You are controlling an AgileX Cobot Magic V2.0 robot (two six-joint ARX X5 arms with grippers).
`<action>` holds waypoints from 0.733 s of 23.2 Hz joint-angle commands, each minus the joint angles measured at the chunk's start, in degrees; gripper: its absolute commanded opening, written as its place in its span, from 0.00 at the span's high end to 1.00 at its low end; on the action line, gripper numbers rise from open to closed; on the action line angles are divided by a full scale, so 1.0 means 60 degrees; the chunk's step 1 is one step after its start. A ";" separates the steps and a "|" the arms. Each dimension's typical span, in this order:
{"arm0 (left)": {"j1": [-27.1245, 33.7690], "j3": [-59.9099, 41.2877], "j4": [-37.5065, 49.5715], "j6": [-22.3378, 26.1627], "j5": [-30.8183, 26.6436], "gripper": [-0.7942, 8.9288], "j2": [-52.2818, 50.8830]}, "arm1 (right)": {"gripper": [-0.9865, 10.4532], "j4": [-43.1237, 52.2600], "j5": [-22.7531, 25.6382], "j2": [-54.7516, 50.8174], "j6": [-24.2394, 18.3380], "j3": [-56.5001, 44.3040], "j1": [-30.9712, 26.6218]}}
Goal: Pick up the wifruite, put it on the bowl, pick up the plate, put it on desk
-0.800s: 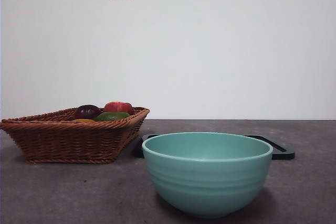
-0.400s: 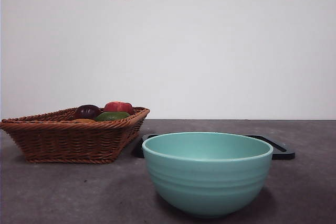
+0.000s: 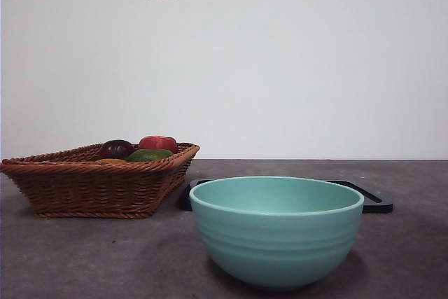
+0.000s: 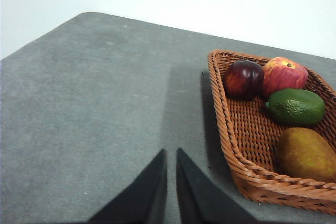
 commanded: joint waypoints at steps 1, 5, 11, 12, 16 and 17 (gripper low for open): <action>-0.0007 -0.0197 -0.0040 0.0047 -0.0040 0.89 -0.0011 | 0.89 0.0015 0.0313 -0.0029 0.0266 -0.0047 -0.0015; -0.0007 -0.0197 -0.0040 0.0047 -0.0040 0.89 -0.0011 | 0.89 -0.0222 0.0750 -0.0029 0.0401 -0.0047 -0.0015; -0.0007 -0.0197 -0.0040 0.0044 -0.0040 0.89 -0.0011 | 0.89 -0.0561 0.0900 -0.0029 0.0474 -0.0047 -0.0015; -0.0007 -0.0197 -0.0040 0.0047 -0.0040 0.89 -0.0011 | 0.89 -0.0561 0.0900 -0.0029 0.0470 -0.0047 -0.0015; -0.0007 -0.0197 -0.0036 0.0047 -0.0040 0.89 -0.0011 | 0.89 -0.0565 0.0685 -0.0029 0.0463 -0.0047 -0.0007; -0.0007 -0.0197 -0.0040 0.0047 -0.0040 0.89 -0.0011 | 0.89 -0.0576 0.0506 -0.0029 0.0397 -0.0047 -0.0007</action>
